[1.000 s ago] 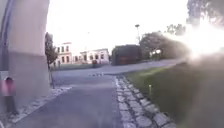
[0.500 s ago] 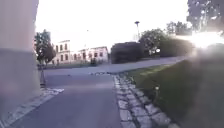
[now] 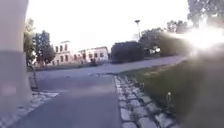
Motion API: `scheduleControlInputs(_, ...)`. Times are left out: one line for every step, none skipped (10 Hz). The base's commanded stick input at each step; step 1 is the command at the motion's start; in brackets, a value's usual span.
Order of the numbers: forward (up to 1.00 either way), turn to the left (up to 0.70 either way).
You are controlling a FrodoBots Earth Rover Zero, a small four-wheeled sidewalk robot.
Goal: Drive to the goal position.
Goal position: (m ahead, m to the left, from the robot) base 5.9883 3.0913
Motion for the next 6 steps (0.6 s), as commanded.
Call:
scheduleControlInputs(0.50,0.50)
scheduleControlInputs(0.50,0.50)
scheduleControlInputs(0.50,0.50)
scheduleControlInputs(0.50,0.50)
scheduleControlInputs(0.50,0.50)
scheduleControlInputs(0.50,0.50)
